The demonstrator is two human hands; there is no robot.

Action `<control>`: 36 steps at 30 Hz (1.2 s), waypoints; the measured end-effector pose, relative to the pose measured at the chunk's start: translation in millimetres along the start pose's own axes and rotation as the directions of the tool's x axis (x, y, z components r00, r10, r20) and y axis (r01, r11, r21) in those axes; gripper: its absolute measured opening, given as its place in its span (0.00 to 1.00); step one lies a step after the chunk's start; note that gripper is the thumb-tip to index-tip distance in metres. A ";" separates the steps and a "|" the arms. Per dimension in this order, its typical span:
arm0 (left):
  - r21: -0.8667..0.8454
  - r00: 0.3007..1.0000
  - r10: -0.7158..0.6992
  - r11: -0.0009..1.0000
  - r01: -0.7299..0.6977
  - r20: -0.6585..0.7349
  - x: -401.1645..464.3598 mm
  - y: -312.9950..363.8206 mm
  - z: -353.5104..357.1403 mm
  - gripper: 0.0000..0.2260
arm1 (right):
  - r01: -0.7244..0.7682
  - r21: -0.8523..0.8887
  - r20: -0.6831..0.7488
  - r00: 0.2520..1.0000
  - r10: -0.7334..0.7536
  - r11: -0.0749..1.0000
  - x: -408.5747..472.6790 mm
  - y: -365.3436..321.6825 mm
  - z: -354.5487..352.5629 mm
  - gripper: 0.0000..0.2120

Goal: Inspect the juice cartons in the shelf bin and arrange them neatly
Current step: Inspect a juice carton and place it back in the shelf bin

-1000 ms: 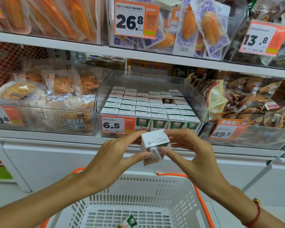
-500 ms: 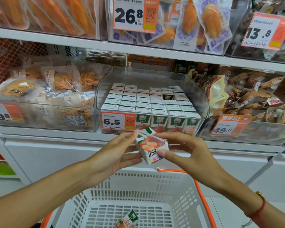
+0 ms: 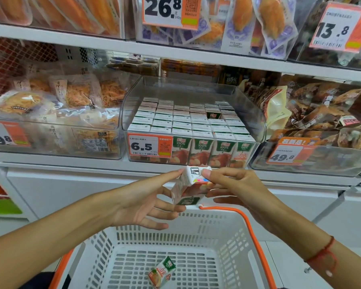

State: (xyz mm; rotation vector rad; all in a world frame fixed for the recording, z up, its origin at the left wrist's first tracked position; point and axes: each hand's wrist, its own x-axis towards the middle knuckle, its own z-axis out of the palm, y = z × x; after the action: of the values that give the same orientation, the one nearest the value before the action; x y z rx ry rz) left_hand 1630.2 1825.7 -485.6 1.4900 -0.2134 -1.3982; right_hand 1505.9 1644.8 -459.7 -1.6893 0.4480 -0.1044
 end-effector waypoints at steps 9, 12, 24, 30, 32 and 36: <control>-0.239 0.963 0.263 0.933 -0.268 -0.055 0.6 3.1 8.0 0.29 | 0.071 -0.021 0.082 0.994 -0.069 0.997 2.4 -0.3 -3.6 0.20; -0.080 0.848 0.491 0.854 -0.514 -0.201 -0.3 0.7 18.4 0.28 | 0.035 0.093 0.110 0.993 -0.046 0.995 3.1 -0.2 -2.8 0.28; -0.014 0.846 0.449 0.881 -0.472 -0.287 -3.1 4.3 18.1 0.24 | 0.400 -0.414 -0.162 0.851 -0.499 0.818 6.3 12.2 6.0 0.19; -0.199 0.954 0.274 0.935 -0.295 -0.124 -6.5 12.9 10.8 0.30 | 0.526 -0.849 0.252 0.497 -0.830 0.057 8.0 12.8 -0.6 0.26; -0.204 0.947 0.289 0.927 -0.314 -0.143 -5.8 14.0 10.3 0.27 | 0.524 -0.851 0.309 0.445 -0.840 -0.036 9.7 12.7 0.6 0.25; -0.237 0.929 0.331 0.901 -0.364 -0.167 -4.6 16.9 7.9 0.22 | 0.522 -0.840 0.379 0.372 -0.847 -0.147 15.1 9.8 0.9 0.22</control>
State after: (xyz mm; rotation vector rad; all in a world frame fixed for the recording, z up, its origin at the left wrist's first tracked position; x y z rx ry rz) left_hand 1630.8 1817.1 -468.4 1.2388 -0.1968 -1.0000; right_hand 1517.9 1639.3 -472.1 -2.9371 -0.4920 -1.2376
